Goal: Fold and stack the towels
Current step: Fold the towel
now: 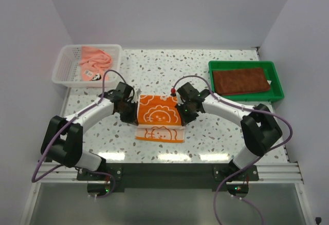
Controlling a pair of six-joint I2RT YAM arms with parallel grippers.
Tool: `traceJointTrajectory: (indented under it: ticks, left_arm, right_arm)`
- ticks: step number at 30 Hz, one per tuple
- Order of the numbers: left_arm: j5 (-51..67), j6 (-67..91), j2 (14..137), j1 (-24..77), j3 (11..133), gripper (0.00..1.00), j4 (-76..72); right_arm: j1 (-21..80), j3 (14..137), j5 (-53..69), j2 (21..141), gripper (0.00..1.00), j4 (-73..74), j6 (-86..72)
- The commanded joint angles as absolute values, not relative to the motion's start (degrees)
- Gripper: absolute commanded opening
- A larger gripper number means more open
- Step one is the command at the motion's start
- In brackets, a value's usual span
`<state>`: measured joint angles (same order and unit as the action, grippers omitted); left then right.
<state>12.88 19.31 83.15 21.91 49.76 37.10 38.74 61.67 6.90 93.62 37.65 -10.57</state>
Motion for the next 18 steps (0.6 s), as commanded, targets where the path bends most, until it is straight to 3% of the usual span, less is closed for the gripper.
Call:
traceJointTrajectory:
  ticks: [1,6,18]
  left_arm:
    - [6.33,19.77,82.35,21.00,48.52,0.00,41.40]
    - [6.77,20.65,81.74,21.53,46.67,0.04,40.78]
    - [2.99,22.15,77.09,21.53,53.43,0.00,45.87]
  right_arm:
    - [37.97,60.21,2.29,94.13,0.00,43.68,-9.93]
    - [38.32,59.59,3.42,94.92,0.00,43.77,-10.11]
    - [38.93,66.27,-1.84,89.92,0.00,51.06,-9.76]
